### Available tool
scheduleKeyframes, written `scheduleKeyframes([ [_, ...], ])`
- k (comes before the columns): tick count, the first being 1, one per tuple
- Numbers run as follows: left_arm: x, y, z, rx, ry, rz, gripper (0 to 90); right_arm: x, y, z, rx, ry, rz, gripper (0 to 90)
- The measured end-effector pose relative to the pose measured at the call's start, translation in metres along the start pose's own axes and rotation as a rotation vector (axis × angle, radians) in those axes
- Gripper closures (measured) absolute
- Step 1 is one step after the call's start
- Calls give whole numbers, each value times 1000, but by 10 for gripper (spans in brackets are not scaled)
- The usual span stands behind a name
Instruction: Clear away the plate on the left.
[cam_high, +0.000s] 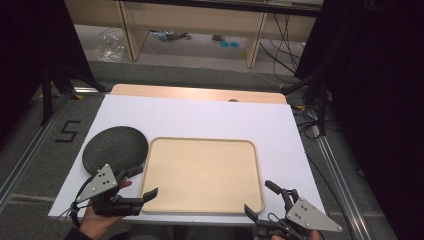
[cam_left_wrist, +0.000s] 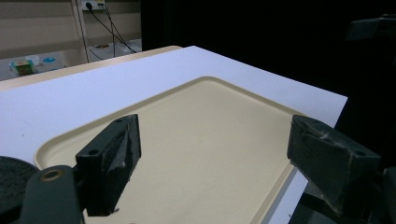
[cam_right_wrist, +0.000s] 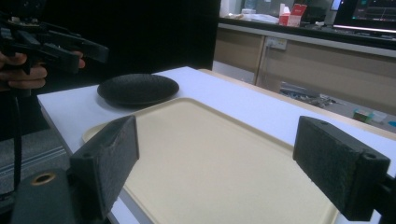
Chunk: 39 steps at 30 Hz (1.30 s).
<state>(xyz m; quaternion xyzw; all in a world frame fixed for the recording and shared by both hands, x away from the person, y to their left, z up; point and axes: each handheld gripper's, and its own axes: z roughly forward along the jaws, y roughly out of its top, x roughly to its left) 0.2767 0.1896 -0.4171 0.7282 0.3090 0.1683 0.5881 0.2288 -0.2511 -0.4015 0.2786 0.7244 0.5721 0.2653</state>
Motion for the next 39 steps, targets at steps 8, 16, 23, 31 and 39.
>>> scheduleKeyframes([
  [8,2,-1,0,7,3,-6,174,0,1,1,-18,2,-15,155],
  [16,4,-1,0,12,7,-8,175,1,0,1,-9,0,-19,155],
  [23,8,-1,-1,9,21,-20,175,1,1,2,-10,8,-22,157],
  [31,15,-2,-2,14,55,-41,177,1,0,2,-1,20,-27,158],
  [39,26,-2,-6,13,98,-64,181,1,0,2,0,20,-27,158],
])
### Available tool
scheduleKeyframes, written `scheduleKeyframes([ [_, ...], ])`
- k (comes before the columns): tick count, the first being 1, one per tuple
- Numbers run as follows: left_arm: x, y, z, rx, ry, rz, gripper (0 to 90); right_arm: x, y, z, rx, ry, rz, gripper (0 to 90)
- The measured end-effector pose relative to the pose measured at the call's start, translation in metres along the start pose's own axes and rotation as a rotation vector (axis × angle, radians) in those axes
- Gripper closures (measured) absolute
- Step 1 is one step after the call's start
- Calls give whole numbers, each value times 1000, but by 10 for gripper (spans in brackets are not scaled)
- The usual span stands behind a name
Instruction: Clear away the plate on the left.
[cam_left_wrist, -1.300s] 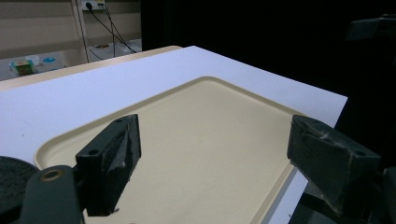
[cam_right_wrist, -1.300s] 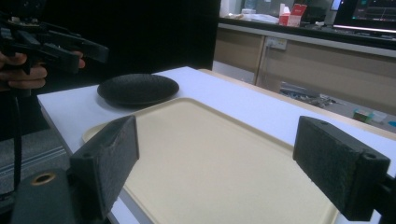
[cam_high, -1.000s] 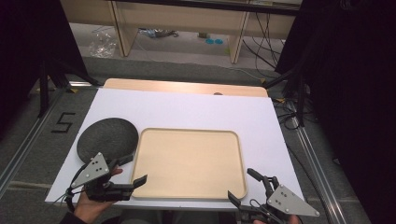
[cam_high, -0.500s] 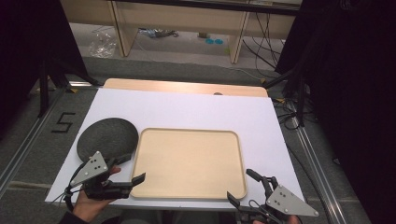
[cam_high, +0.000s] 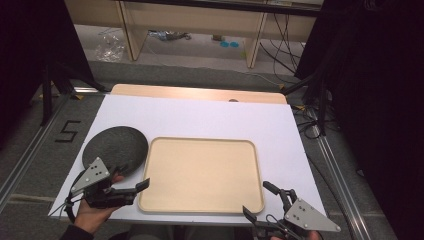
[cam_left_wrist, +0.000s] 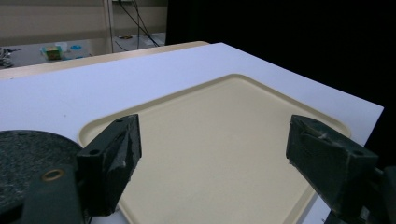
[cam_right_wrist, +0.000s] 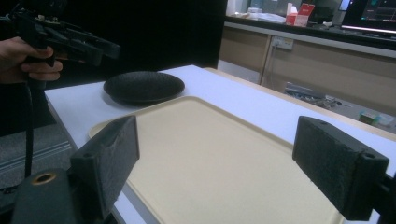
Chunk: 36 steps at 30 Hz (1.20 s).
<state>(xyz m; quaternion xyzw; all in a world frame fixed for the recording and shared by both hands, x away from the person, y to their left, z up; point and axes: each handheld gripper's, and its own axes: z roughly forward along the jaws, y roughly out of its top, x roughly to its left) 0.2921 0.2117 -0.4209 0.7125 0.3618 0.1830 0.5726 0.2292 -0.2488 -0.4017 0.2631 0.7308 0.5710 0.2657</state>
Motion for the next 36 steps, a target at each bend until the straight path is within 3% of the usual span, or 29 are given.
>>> scheduleKeyframes([
  [19,22,0,-8,-22,79,-84,185,1,0,1,-5,1,2,159],
  [28,36,1,-12,-3,131,-108,186,1,0,1,-3,1,3,159],
  [34,53,-1,-18,-28,171,-221,196,1,0,0,4,6,-1,160],
  [36,59,-2,-21,-50,178,-278,196,1,0,0,7,9,-3,161],
])
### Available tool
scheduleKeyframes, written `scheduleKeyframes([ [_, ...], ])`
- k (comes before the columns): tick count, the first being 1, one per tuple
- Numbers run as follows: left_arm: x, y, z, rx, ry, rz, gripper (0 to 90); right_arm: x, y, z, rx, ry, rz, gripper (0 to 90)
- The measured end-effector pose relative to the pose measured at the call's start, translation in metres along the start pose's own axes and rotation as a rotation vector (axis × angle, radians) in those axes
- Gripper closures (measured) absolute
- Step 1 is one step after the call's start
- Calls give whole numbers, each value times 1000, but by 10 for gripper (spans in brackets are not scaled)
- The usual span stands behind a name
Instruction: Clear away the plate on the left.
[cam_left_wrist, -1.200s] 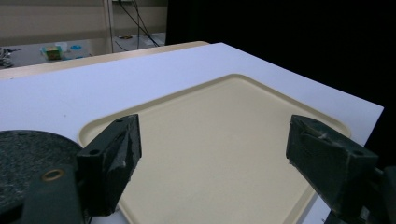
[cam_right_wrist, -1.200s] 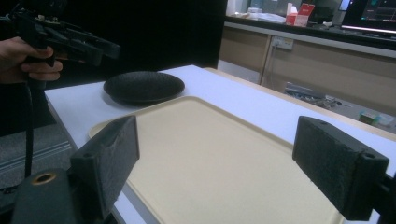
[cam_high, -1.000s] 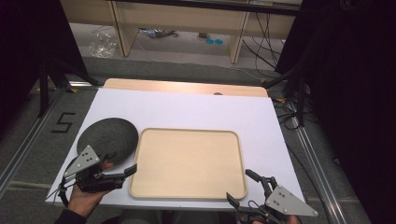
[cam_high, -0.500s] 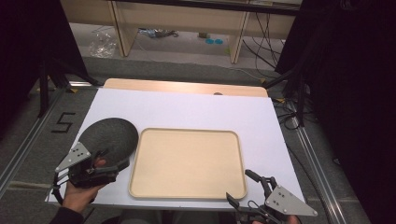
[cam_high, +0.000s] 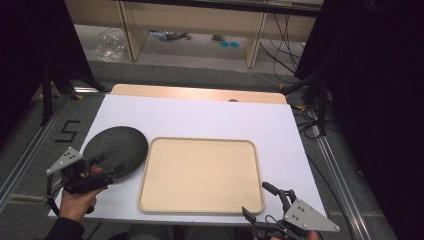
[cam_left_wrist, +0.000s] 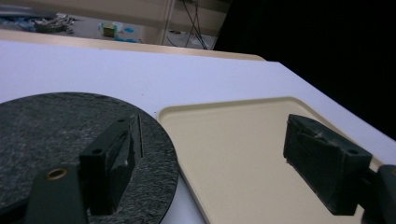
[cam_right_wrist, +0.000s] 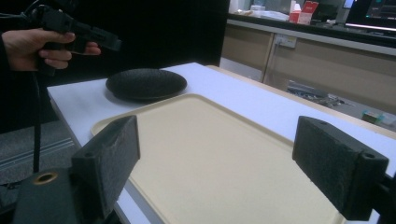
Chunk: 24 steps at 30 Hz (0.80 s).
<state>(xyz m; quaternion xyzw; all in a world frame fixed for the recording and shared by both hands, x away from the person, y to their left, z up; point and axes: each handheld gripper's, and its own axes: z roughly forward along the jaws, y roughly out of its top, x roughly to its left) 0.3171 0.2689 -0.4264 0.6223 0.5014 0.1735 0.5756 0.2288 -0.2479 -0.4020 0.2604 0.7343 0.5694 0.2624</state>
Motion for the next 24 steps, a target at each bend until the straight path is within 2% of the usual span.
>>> scheduleKeyframes([
  [4,13,1,-3,-23,24,-89,198,0,0,0,4,5,0,162],
  [6,19,1,-4,-28,49,-108,199,1,0,0,11,11,13,162],
  [7,21,0,-4,-25,63,-116,200,0,1,0,0,3,-3,162],
  [11,32,1,-4,-30,112,-139,200,0,0,1,-1,9,-1,162],
  [14,41,1,-4,-35,144,-186,200,0,0,1,5,9,-4,162],
  [18,60,0,-3,-37,131,-284,194,1,0,1,-2,5,-8,166],
  [20,70,-2,-5,-47,136,-356,197,2,0,1,0,7,-9,166],
  [22,76,-2,-5,-48,136,-389,196,1,0,1,3,14,-9,167],
  [24,82,-3,-4,-47,142,-386,196,1,0,1,-1,7,-10,167],
])
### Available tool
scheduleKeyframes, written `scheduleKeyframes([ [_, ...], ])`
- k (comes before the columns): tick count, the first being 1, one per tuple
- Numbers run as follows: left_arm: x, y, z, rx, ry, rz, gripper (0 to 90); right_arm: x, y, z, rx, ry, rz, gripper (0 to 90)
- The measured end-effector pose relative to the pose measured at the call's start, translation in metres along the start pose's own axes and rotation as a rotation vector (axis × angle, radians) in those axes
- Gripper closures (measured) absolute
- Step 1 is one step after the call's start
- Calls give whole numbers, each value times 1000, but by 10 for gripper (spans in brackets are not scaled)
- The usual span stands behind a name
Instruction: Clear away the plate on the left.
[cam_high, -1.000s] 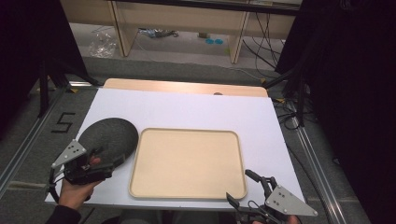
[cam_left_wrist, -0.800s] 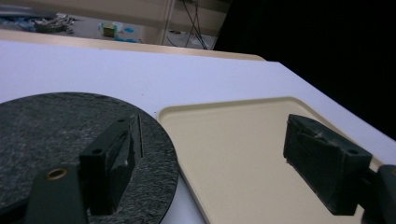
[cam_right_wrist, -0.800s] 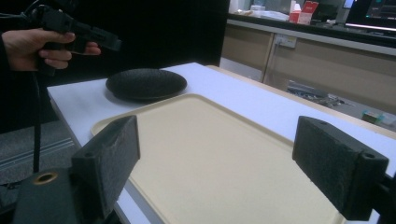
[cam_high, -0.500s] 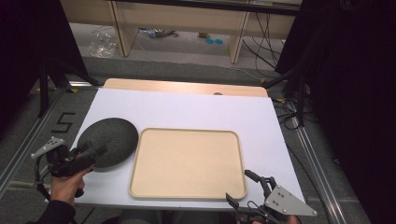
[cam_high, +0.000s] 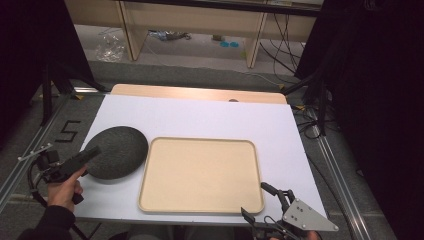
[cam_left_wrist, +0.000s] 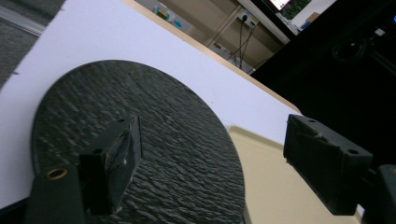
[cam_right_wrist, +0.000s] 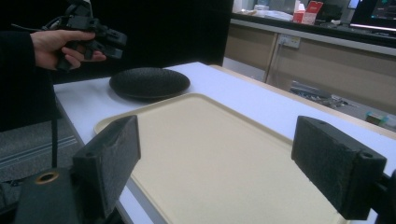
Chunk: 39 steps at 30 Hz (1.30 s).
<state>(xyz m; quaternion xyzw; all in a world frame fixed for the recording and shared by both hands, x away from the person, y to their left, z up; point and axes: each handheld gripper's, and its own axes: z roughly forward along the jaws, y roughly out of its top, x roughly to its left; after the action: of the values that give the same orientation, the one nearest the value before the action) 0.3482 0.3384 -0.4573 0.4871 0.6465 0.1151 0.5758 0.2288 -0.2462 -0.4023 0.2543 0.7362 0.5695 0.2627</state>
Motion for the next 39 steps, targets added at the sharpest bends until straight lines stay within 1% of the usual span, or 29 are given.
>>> scheduleKeyframes([
  [1,2,1,0,1,3,-3,197,0,0,0,0,0,0,167],
  [2,3,2,1,-2,0,-22,197,0,0,0,-3,2,2,167],
  [3,5,3,1,-6,5,-31,197,0,1,0,1,8,2,168],
  [4,6,3,0,-2,18,-32,198,0,0,0,-2,3,0,168],
  [6,9,5,1,-6,28,-42,200,0,0,0,-3,3,-3,168],
  [7,9,5,3,-26,38,-69,200,0,1,0,-7,3,-3,168],
  [8,11,6,2,-24,43,-73,200,0,1,0,-8,3,-3,168],
  [9,15,6,3,-30,32,-74,201,0,0,0,-5,6,-2,169],
  [10,16,6,4,-39,50,-92,201,0,0,0,-3,10,-3,169],
  [11,18,7,4,-40,48,-86,202,1,0,0,-5,12,-2,169],
  [12,21,7,4,-30,58,-85,203,1,1,0,-9,7,1,169],
  [13,23,8,6,-25,70,-94,203,1,1,0,-9,13,-1,170],
  [15,28,8,7,-17,87,-93,204,1,0,0,4,15,-2,170],
  [16,31,8,9,-14,88,-100,205,1,0,1,-1,13,-7,170],
  [18,36,8,10,-5,93,-105,205,2,1,1,-2,20,-1,171],
  [21,40,8,12,11,109,-102,215,1,0,1,-4,22,-4,171],
  [22,41,8,13,13,110,-103,216,1,0,1,-14,27,-2,171],
  [25,44,8,14,16,103,-112,219,1,0,0,-2,21,-4,171],
  [27,46,9,14,26,113,-118,220,1,1,1,-9,27,-4,171],
  [29,49,8,14,16,100,-130,224,2,1,0,-2,20,-7,171],
  [30,50,8,14,22,105,-134,225,2,1,0,-3,21,-7,171],
  [31,52,8,15,22,104,-142,226,2,1,0,-4,21,-8,171],
  [33,54,8,16,23,97,-147,229,2,1,0,-2,23,-5,171],
  [34,54,7,17,29,102,-144,230,2,1,0,-1,23,-6,171],
  [36,54,6,19,38,96,-143,231,2,1,0,3,29,-7,172],
  [37,54,6,20,48,103,-142,231,2,1,0,3,29,-9,172],
  [38,54,6,21,39,87,-141,231,2,1,0,4,30,-13,173],
  [39,53,6,21,45,107,-136,230,2,1,0,3,30,-15,173],
])
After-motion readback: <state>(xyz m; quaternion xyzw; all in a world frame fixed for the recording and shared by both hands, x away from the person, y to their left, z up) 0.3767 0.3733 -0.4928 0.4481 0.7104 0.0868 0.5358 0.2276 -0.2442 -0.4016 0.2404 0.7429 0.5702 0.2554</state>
